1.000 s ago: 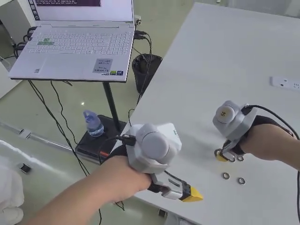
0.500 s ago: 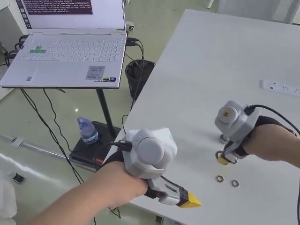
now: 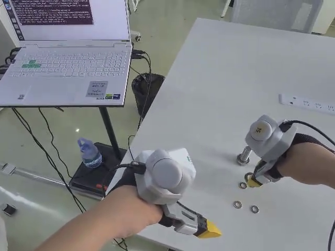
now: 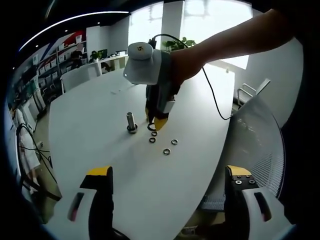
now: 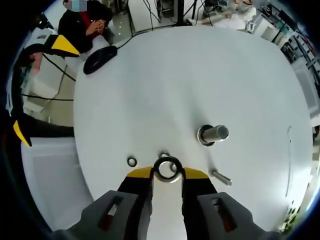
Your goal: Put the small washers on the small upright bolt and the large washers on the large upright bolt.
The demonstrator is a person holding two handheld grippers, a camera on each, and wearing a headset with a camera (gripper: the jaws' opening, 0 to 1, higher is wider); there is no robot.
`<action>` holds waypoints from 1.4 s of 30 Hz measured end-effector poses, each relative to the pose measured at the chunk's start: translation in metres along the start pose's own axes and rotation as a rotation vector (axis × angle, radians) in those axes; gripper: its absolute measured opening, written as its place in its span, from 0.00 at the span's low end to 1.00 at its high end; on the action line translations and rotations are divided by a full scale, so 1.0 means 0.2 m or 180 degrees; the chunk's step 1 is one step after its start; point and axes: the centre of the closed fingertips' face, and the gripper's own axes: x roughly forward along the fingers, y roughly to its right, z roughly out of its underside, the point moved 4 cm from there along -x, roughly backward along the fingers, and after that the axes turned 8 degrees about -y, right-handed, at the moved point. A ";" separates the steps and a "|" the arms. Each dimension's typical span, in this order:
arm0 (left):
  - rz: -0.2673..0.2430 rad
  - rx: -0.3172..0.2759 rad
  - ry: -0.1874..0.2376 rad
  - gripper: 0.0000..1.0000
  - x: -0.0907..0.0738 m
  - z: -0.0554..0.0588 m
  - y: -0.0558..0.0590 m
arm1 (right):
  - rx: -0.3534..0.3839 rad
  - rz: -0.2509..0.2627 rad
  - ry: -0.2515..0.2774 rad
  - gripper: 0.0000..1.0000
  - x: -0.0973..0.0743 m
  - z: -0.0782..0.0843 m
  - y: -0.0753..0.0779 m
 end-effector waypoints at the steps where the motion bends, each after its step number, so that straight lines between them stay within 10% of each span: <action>1: -0.0011 -0.0015 0.0003 0.93 0.00 0.00 0.00 | 0.0012 0.0010 0.0007 0.20 -0.01 0.00 0.01; 42: 0.0006 -0.0115 0.0017 0.94 0.01 0.03 -0.02 | 0.0017 0.0211 0.0177 0.21 -0.17 -0.15 0.27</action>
